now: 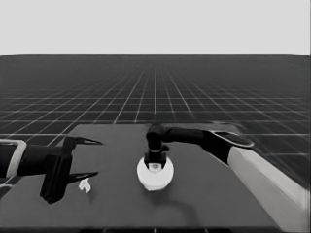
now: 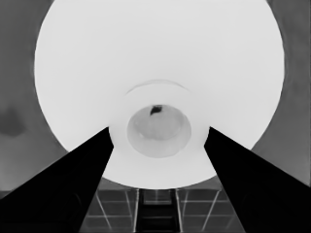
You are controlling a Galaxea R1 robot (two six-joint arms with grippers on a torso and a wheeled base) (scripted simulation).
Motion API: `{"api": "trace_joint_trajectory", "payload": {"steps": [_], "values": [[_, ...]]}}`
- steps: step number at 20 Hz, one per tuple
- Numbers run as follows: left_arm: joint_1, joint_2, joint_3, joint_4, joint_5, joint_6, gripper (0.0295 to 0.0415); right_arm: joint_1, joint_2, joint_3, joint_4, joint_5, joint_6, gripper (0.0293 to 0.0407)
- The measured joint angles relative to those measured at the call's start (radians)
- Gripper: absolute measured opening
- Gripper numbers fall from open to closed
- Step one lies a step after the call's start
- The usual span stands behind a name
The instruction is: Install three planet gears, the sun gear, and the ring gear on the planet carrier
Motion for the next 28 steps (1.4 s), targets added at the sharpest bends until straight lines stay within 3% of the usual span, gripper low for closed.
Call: {"api": "trace_joint_trajectory", "payload": {"steps": [28], "values": [[0.0,0.0,0.0,0.0,0.0,0.0,0.0385,-0.024,0.001,-0.009,-0.01,0.004,0.175,0.0348]]}}
